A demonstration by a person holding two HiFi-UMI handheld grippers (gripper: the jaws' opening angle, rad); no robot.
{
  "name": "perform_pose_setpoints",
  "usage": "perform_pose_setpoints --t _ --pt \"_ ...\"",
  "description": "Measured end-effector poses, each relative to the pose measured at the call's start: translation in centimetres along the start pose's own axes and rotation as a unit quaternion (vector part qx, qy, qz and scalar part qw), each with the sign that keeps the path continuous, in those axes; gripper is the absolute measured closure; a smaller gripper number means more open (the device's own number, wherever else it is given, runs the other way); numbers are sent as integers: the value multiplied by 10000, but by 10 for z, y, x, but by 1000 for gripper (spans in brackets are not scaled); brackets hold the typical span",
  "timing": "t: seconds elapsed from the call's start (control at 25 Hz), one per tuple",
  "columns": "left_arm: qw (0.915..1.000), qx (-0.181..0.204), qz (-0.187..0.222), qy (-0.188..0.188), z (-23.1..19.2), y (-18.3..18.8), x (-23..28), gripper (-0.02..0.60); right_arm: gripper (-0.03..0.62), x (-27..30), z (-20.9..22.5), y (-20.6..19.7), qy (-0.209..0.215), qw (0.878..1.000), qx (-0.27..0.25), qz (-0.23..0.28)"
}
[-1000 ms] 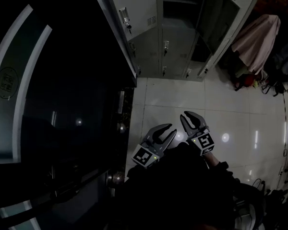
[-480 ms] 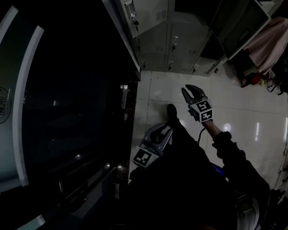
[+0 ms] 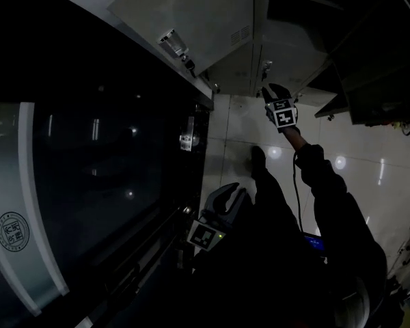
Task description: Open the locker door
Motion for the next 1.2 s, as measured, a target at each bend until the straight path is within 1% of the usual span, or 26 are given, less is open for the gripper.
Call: perform_pose_setpoints --t 0.12,0.24,0.4,0.48,0.6,0.64,0.72,0.8,0.92,1.0,1.04,1.08,1.2 --pt "9997 -93 18 216 -13 6 27 495 497 52 27 -16 -311 9989 156 -306" --pt "9993 -116 -189 307 -24 1 40 497 485 85 42 -26 -549 9973 178 -455" --pt "9982 -217 -338 456 -34 -1 54 497 461 113 49 -30 -737 9964 177 -391" --pt "9977 -208 -430 479 -39 -1 57 497 443 123 49 -28 -847 9957 165 -343" --pt "9975 -217 -409 541 -43 0 60 497 446 129 48 -24 -966 9948 281 -154" --pt "9973 -234 -406 557 -44 1 60 497 476 128 49 -27 -984 9947 264 -154" --pt "9974 -239 -432 525 -44 0 58 499 509 122 50 -32 -864 9959 135 -226" --pt "9977 -231 -468 421 -43 -2 56 500 526 111 47 -33 -554 9981 -75 -246" --pt "9987 -241 -384 219 -39 -4 57 502 525 83 35 -42 -46 9987 -419 -282" --pt "9993 -212 -299 35 -32 -4 55 503 523 51 26 -53 197 9984 -466 -233" --pt "9994 -183 -297 -67 -27 -4 53 503 521 31 22 -61 215 9986 -404 -259" --pt "9993 -153 -294 -156 -22 -3 49 503 519 9 21 -70 136 9989 -331 -311" --pt "9991 -106 -204 -347 -5 -2 28 505 526 -63 19 -99 -401 9977 -14 -538"
Point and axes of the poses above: the fingertips, and each gripper's own axes: x forward along the fingers, z to its right, y out of its top, the point moved 10 cm from there along -x, backward along the fingers, and after that the axes turned 13 degrees about z, right-handed, at the moved point
